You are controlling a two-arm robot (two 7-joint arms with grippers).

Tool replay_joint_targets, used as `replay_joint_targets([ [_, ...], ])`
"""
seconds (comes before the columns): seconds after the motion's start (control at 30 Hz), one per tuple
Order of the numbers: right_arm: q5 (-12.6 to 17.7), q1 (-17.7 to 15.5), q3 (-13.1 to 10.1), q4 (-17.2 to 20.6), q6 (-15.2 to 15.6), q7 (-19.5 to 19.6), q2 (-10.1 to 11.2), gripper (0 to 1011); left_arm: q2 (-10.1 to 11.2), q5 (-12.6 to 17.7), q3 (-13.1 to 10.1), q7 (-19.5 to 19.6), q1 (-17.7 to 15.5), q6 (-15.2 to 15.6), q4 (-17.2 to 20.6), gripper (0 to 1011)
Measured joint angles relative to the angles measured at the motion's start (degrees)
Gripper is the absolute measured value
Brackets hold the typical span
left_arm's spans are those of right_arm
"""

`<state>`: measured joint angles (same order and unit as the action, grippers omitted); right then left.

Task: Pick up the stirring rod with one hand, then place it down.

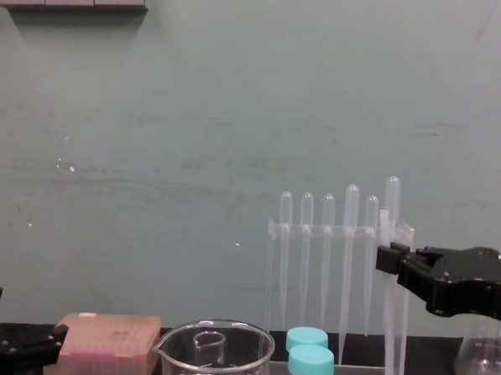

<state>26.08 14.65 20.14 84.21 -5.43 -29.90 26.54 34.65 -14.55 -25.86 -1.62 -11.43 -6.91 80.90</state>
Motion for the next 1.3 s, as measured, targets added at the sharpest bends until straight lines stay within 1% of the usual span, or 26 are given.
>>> replay_joint_targets([
  [0.47,-0.68,0.22,0.75,-2.22,1.14,0.34,-0.77,57,0.0,0.0,0.0,0.0,0.0,0.0,0.0,1000],
  [0.77,-1.02,0.71,0.64,-3.16,0.95,0.88,-1.47,57,0.0,0.0,0.0,0.0,0.0,0.0,0.0,1000],
  [1.2,-1.06,0.72,0.56,-3.15,0.79,0.95,-1.48,57,0.0,0.0,0.0,0.0,0.0,0.0,0.0,1000],
  [1.3,-1.06,0.71,0.56,-3.13,0.79,0.95,-1.47,79,0.0,0.0,0.0,0.0,0.0,0.0,0.0,1000],
])
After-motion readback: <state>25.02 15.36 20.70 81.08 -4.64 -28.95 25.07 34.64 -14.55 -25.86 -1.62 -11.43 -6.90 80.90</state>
